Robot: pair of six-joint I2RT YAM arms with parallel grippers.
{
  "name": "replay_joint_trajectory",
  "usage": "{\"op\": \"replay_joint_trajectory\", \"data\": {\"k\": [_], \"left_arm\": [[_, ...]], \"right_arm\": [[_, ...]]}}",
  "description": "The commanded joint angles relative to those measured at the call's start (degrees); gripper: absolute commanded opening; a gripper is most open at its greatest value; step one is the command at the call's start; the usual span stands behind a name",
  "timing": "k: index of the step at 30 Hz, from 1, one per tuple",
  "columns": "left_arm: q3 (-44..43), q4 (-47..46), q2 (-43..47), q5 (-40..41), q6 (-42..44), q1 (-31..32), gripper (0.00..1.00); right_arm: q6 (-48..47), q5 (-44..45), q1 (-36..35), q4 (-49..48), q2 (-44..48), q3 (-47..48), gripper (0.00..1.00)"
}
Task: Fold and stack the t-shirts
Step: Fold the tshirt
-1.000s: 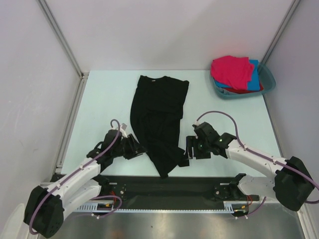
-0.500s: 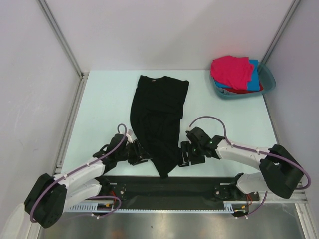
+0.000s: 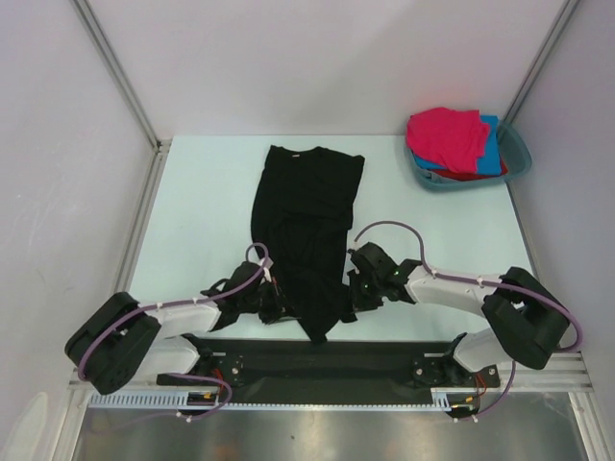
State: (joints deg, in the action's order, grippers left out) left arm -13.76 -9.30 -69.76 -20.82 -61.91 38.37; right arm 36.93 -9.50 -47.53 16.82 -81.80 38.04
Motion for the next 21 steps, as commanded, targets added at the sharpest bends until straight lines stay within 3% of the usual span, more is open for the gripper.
{"op": "replay_joint_trajectory", "data": {"k": [1, 7, 13, 21], "left_arm": [[-2.59, -6.25, -3.09, -0.98, -0.93, 1.97, 0.0], [-8.73, -0.22, -2.58, -0.54, 2.58, 3.11, 0.0], [-13.91, 8.85, 5.67, 0.95, 6.88, 3.2, 0.0], [-22.0, 37.28, 19.03, 2.8, 12.5, 3.2, 0.0]], "right_arm": [[-0.54, -0.87, -1.51, -0.47, 3.04, 0.45, 0.0], [-0.37, -1.49, -4.32, 2.42, 9.89, 1.94, 0.0], [-0.45, -0.96, -5.91, 6.81, 14.03, 4.49, 0.0], [4.1, 1.67, -12.22, 12.88, 17.02, 6.61, 0.0]]}}
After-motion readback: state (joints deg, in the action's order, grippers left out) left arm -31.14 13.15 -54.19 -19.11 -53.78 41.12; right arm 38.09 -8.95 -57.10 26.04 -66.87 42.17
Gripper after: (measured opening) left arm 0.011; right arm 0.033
